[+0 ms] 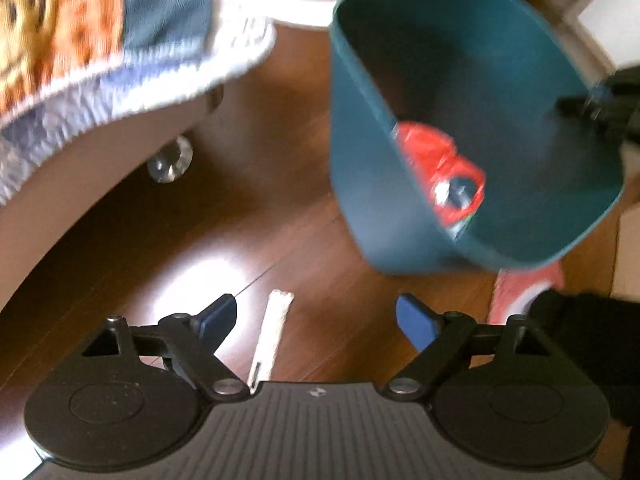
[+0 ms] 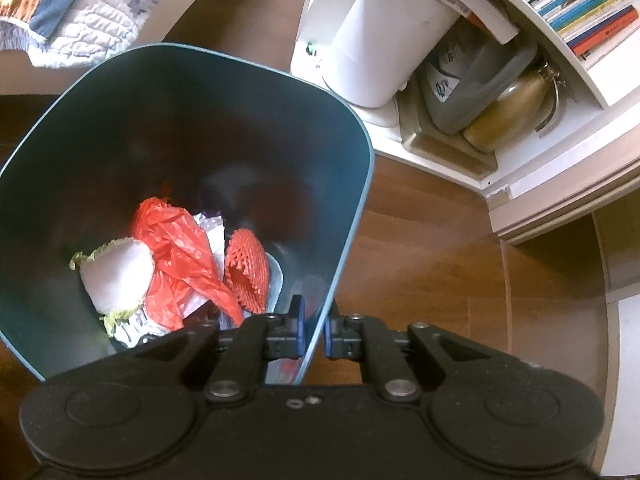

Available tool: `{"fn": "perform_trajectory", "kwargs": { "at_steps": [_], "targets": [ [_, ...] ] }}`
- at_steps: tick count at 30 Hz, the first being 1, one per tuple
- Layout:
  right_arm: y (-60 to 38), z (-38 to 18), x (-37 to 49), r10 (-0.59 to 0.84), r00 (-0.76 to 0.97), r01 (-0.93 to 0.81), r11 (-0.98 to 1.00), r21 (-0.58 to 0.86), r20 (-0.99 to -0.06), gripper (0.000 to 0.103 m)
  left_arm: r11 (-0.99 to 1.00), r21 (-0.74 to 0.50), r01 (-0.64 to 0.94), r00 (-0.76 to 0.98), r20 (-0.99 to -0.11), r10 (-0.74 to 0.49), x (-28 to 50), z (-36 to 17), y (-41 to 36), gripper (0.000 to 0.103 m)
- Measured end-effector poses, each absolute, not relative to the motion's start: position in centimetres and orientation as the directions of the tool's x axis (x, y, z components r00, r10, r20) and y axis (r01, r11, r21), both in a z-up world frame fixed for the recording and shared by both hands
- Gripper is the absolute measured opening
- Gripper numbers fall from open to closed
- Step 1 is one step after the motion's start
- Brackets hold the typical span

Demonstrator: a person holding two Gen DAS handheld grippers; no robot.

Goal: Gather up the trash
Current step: 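Lower the left tool to the white paper strip and grasp it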

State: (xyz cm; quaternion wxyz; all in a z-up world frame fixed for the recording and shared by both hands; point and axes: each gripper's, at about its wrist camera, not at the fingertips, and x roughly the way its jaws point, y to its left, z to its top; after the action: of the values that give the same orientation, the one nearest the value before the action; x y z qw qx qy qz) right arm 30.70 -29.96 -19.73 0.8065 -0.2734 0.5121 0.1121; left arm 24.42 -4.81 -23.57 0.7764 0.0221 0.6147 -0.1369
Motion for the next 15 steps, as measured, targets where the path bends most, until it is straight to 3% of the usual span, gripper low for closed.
{"fn": "perform_trajectory", "kwargs": {
  "at_steps": [9, 15],
  "targets": [
    [-30.5, -20.5, 31.4, -0.138, 0.409, -0.430, 0.843, -0.324, -0.902, 0.012, 0.943, 0.004, 0.332, 0.086, -0.996, -0.026, 24.8, -35.4, -4.9, 0.088],
    [-30.8, -21.1, 31.7, -0.160, 0.374, -0.430, 0.843, -0.324, -0.913, 0.014, 0.976, -0.049, 0.213, -0.030, -0.999, -0.044, 25.5, -42.4, -3.6, 0.088]
  ]
}}
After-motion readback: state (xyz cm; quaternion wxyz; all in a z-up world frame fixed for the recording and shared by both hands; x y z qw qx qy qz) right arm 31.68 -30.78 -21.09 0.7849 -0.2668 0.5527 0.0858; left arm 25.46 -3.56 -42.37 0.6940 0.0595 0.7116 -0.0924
